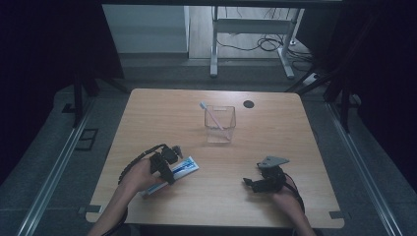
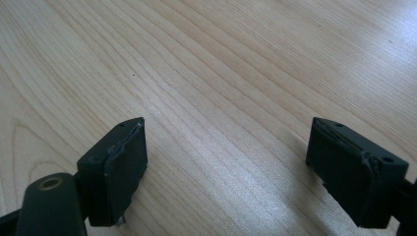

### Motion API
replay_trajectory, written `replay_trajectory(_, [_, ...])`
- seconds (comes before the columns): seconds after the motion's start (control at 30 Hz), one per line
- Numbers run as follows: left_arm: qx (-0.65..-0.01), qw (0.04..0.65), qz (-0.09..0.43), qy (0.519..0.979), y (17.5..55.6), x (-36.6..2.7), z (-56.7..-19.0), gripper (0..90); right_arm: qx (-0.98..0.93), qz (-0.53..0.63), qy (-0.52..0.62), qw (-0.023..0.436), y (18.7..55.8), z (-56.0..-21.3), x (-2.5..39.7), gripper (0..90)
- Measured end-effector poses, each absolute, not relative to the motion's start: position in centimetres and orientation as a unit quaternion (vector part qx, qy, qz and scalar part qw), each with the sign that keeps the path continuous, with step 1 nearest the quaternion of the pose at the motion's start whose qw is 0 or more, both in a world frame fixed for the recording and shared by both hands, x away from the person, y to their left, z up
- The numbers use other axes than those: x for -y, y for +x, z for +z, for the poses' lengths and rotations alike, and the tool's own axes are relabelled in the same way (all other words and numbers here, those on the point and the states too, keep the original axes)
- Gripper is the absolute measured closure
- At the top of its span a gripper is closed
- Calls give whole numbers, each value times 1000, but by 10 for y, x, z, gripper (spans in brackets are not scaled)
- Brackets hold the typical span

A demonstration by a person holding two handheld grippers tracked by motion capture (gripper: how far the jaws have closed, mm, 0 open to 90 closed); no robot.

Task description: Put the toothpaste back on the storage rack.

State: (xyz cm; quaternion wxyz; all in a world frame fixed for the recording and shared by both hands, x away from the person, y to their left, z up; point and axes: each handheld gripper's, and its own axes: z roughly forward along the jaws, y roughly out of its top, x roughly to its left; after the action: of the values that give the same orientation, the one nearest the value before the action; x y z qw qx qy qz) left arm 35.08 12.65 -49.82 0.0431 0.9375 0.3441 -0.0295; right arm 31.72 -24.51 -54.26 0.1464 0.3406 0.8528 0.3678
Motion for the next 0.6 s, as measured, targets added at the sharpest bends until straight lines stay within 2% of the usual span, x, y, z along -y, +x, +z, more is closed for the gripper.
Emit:
replay_trajectory(0.1, [-344, 41, -29, 938, 350, -126, -499, 507, -853, 368, 341, 146, 317, -543, 245, 153])
replay_trajectory(0.33, [-341, 49, -27, 938, 350, -128, -493, 654, -853, 368, 341, 146, 317, -543, 245, 153])
replay_trajectory(0.6, [-339, 64, -27, 938, 348, -132, -490, 719, -853, 368, 341, 146, 317, -543, 245, 153])
